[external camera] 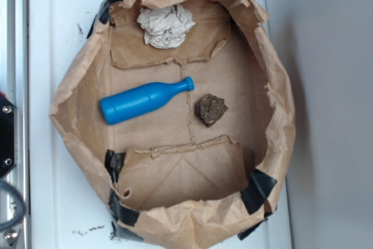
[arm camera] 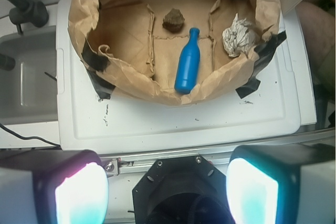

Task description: Grab the rock.

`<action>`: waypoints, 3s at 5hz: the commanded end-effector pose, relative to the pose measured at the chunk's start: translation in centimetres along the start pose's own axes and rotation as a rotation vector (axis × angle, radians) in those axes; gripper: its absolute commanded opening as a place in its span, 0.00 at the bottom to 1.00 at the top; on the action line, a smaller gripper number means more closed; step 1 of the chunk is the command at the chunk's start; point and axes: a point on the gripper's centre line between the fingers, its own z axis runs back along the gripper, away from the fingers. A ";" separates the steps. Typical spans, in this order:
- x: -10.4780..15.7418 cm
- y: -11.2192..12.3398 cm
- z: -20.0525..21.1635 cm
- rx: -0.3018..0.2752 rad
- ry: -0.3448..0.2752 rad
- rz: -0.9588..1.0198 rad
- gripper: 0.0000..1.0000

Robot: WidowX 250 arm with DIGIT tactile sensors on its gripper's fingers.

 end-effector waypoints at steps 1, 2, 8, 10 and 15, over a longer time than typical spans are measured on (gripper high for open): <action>5.1 -1.0 -0.5 -0.013 -0.048 -0.001 1.00; 9.0 -1.4 -1.3 -0.032 -0.094 -0.217 1.00; 16.4 -0.6 -10.4 0.059 -0.035 -0.471 1.00; 15.6 -0.3 -16.6 0.075 0.015 -0.568 1.00; 18.5 0.0 -23.8 0.100 0.018 -0.589 0.00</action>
